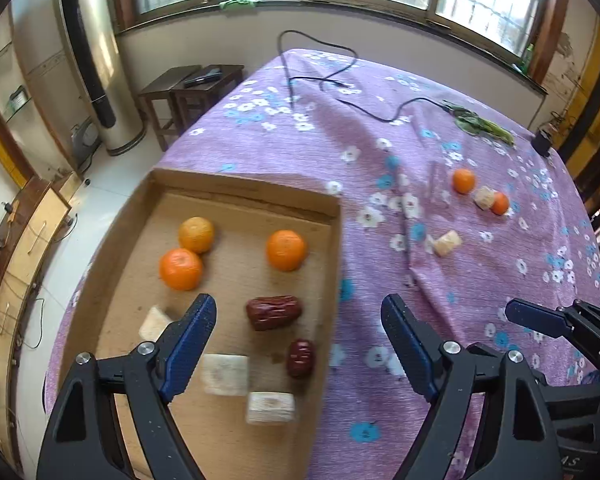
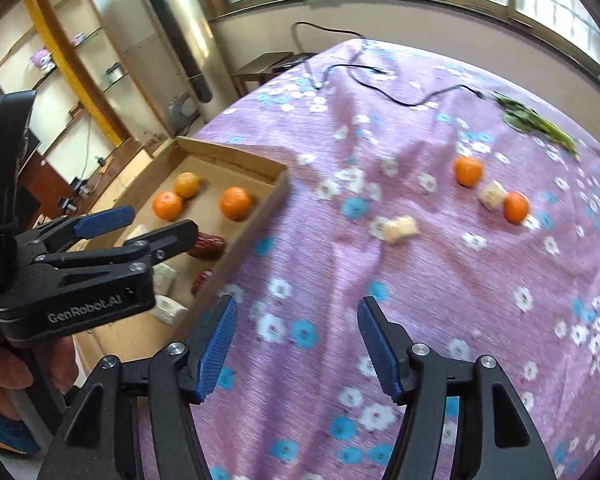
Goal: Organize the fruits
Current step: 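Withdraw both grippers from the box and move the left gripper to a small beige cube, then grasp the small beige cube with the left gripper while the right gripper grasps an orange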
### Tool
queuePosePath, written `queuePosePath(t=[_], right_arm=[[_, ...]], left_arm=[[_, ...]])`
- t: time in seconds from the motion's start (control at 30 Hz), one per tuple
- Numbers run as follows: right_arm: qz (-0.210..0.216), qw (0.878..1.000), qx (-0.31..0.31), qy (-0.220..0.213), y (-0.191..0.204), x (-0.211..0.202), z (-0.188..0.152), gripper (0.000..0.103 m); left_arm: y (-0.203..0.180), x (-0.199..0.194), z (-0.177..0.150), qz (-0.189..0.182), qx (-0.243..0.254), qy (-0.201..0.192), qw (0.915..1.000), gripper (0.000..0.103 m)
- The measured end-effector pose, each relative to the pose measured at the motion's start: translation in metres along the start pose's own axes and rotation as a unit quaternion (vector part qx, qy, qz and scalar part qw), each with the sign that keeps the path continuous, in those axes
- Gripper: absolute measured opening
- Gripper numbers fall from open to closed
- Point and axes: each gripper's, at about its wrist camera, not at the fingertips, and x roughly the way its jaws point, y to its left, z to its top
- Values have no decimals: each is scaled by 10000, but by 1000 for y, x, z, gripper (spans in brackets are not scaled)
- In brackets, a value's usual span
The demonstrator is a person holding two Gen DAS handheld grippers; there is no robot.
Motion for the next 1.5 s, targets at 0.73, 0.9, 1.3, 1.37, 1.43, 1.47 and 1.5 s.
queuePosePath(t=[0.73, 0.9, 1.3, 1.37, 1.43, 1.47, 1.5], right_arm=[[-445, 9926, 1132, -71, -124, -29, -39, 67], [-381, 9923, 1176, -92, -136, -23, -34, 67], [-274, 9929, 1151, -68, -161, -3, -2, 67], [-228, 9928, 1175, -74, -166, 2, 4, 67], [-263, 9926, 1187, -61, -172, 8, 9, 67], [-286, 9927, 1173, -54, -175, 11, 12, 67], [-304, 9929, 1152, -49, -177, 14, 15, 66]], left_arm=[[-135, 53, 33, -1014, 1352, 87, 9856, 84], [-144, 76, 41, -1080, 1716, 221, 9790, 84], [-144, 110, 47, -1081, 2116, 476, 9702, 53], [-143, 114, 47, -1065, 2164, 520, 9691, 47], [-143, 117, 47, -1054, 2229, 518, 9677, 37], [-143, 117, 47, -1109, 2235, 521, 9670, 29], [-144, 115, 47, -1155, 2240, 511, 9664, 22]])
